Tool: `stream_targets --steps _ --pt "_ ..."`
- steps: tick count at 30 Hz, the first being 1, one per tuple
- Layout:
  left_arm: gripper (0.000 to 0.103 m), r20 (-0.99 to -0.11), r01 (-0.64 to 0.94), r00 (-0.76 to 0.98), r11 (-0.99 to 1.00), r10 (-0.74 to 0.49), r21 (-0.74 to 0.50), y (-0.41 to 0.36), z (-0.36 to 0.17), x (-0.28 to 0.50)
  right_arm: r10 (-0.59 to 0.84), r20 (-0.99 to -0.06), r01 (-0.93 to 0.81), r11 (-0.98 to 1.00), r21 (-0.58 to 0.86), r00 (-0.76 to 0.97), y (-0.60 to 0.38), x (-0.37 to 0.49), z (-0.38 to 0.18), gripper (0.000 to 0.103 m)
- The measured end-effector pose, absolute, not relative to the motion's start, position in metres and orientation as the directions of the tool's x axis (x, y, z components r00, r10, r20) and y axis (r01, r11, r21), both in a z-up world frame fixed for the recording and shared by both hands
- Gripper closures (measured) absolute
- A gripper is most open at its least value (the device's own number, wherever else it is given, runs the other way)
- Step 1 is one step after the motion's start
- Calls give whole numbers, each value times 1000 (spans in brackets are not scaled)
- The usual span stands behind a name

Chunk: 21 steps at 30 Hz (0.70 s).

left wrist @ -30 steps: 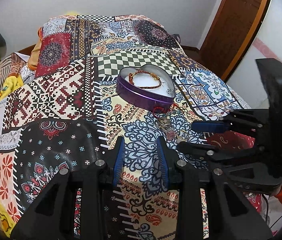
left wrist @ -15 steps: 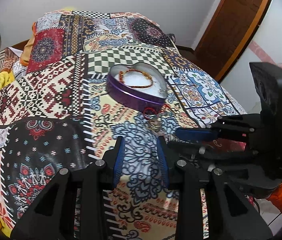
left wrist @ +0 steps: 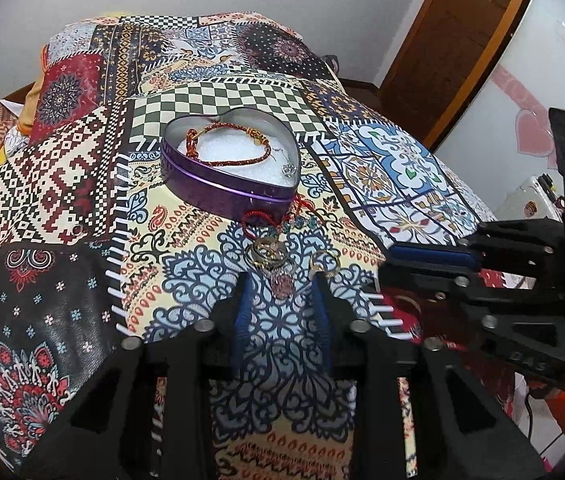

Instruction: Organize jewelry

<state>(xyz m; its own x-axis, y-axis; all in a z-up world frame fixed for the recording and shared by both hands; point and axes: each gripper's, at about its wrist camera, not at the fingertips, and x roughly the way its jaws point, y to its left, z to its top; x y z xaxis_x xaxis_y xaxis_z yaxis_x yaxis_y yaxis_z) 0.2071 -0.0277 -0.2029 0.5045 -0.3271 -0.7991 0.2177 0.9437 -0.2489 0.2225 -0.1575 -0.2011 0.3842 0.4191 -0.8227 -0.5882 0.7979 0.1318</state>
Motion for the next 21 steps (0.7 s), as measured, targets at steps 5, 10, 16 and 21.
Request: stream_targets --steps 5,10,16,21 --pt "93 -793 214 503 938 -345 -272 -26 -206 211 432 -838 -573 799 184 334 -158 229 -205 89" --pt "93 -779 217 527 940 -340 -263 -16 -198 198 432 -845 -598 782 178 314 -147 229 -207 88" --pt "93 -761 210 570 950 -310 -230 -2 -185 186 390 -857 -616 779 114 336 -131 233 -210 67" --pt "93 -752 194 587 954 -299 -228 9 -183 184 390 -857 -623 775 106 338 -124 236 -211 63"
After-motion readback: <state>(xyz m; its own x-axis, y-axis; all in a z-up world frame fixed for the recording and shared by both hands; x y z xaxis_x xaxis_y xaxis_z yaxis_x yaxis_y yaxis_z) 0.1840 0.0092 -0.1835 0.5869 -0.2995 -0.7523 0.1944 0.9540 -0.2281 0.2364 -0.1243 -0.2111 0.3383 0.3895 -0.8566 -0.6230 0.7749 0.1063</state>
